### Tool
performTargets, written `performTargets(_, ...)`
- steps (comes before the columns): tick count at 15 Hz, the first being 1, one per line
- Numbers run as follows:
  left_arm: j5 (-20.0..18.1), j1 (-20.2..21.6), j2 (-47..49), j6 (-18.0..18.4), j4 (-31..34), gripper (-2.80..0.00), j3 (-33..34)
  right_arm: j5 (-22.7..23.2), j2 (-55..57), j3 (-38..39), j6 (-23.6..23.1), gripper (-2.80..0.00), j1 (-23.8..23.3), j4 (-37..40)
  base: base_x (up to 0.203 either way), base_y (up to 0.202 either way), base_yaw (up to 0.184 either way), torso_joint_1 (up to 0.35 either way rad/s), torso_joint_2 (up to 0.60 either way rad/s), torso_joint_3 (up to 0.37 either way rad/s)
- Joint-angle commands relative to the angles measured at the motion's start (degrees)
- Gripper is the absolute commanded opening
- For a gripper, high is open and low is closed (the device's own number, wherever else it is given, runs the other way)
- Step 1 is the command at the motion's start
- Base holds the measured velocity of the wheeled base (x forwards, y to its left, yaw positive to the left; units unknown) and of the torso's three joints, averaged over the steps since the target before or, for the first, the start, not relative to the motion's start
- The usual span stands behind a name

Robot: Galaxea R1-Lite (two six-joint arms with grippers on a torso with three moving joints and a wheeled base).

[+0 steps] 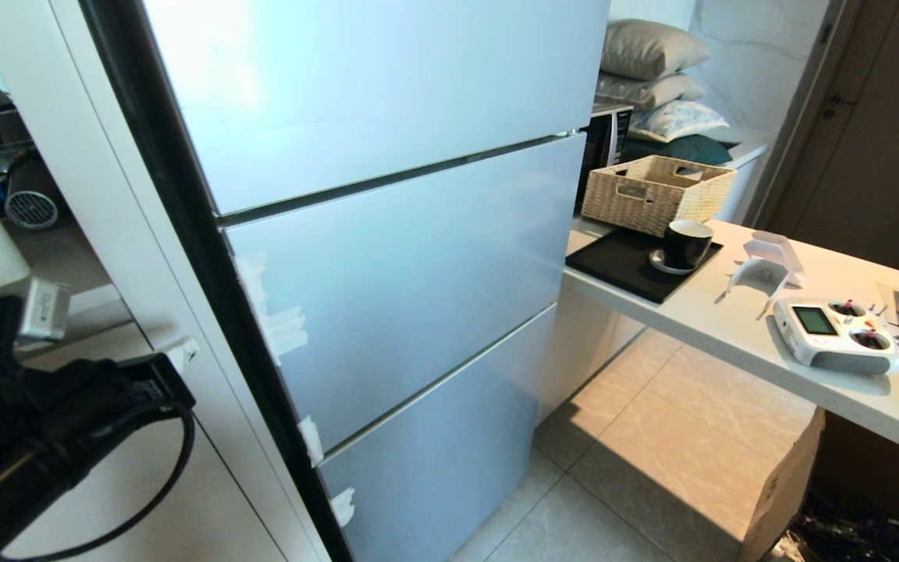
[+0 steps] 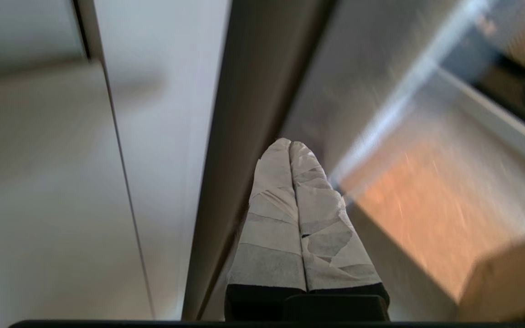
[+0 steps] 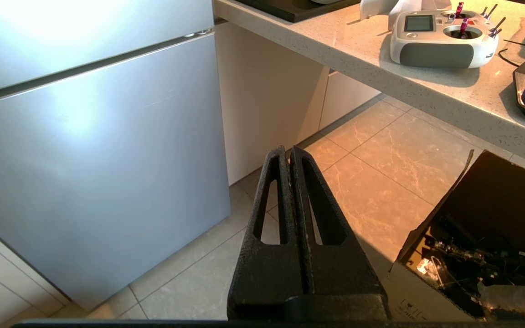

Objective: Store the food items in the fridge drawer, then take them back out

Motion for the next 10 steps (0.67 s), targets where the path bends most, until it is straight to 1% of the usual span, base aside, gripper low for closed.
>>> performTargets(1,3.0,-0.4,9.1,-0.8,-7.9,-2.80,-2.5,0.0,0.1,0.0,-0.1,-2.80,0.0,0.0,0.000,0.000,0.000,0.000,0.00,0.000)
performTargets(3,3.6,-0.4,11.6,-1.0,-9.4,-2.80,-4.4,0.0,0.1,0.0,0.0,-2.80,0.0,0.0,0.000,0.000,0.000,0.000,0.00,0.000)
performTargets(6,3.8,-0.5,14.0,-1.4,-10.1,-2.80,-7.7,0.0,0.1,0.0,0.0,-2.80,0.0,0.0,0.000,0.000,0.000,0.000,0.00,0.000)
performTargets(8,4.5,-0.7,15.1,-2.5,-10.0,-2.80,-9.5,0.0,0.1,0.0,0.0,-2.80,0.0,0.0,0.000,0.000,0.000,0.000,0.00,0.000)
performTargets(10,4.8,-1.7,16.7,-4.0,-10.0,-2.80,-11.2,0.0,0.1,0.0,-0.1,-2.80,0.0,0.0,0.000,0.000,0.000,0.000,0.00,0.000)
